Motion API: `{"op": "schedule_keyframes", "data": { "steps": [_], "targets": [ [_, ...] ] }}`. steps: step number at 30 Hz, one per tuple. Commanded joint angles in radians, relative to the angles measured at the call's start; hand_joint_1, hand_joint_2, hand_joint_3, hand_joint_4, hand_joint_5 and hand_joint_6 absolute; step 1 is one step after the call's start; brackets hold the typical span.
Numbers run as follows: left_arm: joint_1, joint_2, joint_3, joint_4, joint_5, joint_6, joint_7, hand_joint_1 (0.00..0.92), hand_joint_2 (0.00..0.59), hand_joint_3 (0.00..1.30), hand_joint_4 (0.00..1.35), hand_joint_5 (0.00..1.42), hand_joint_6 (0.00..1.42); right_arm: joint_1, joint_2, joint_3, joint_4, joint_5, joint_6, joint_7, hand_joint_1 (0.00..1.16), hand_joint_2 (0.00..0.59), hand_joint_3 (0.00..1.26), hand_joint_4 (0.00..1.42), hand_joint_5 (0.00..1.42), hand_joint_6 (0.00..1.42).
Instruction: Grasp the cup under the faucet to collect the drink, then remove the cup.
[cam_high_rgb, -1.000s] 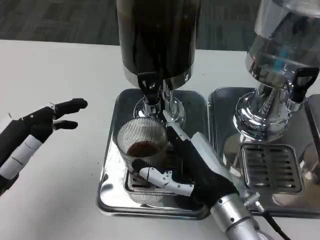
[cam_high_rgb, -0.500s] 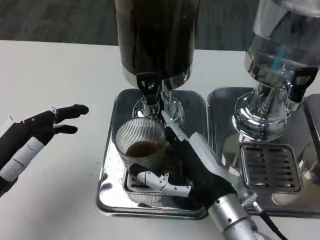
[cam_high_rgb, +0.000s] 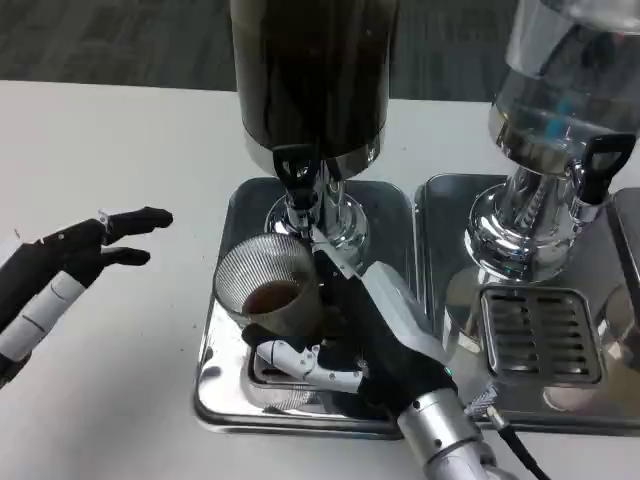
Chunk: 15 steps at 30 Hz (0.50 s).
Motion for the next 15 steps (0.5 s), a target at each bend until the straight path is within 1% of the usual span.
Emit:
{"op": "schedule_keyframes", "data": {
  "steps": [1, 4, 8, 10, 15],
  "targets": [
    [0.004, 0.011, -0.002, 0.005, 0.013, -0.018, 0.009, 0.0, 0.143, 0.33, 0.2, 0.14, 0.3, 0.017, 0.004, 0.019, 0.003, -0.008, 0.02, 0.006, 0.61, 0.193, 0.09, 0.15, 0.29, 0.4],
    [0.005, 0.011, -0.003, 0.005, 0.015, -0.019, 0.011, 0.0, 0.146, 0.33, 0.2, 0.14, 0.31, 0.019, 0.006, 0.021, -0.003, -0.013, 0.04, 0.006, 0.62, 0.193, 0.12, 0.18, 0.31, 0.43],
    [0.007, 0.012, -0.003, 0.006, 0.019, -0.02, 0.014, 0.0, 0.153, 0.34, 0.21, 0.15, 0.32, 0.022, 0.006, 0.026, -0.005, -0.017, 0.042, -0.008, 0.61, 0.2, 0.16, 0.23, 0.37, 0.53],
    [0.008, 0.013, -0.002, 0.005, 0.018, -0.021, 0.017, 0.0, 0.154, 0.34, 0.21, 0.15, 0.32, 0.027, 0.009, 0.028, -0.005, -0.023, 0.045, -0.026, 0.6, 0.202, 0.18, 0.25, 0.39, 0.57],
    [0.011, 0.017, 0.001, 0.006, 0.016, -0.021, 0.021, 0.0, 0.156, 0.34, 0.22, 0.15, 0.33, 0.028, 0.013, 0.032, -0.004, -0.027, 0.051, -0.04, 0.61, 0.207, 0.23, 0.32, 0.47, 0.66]
  ]
}}
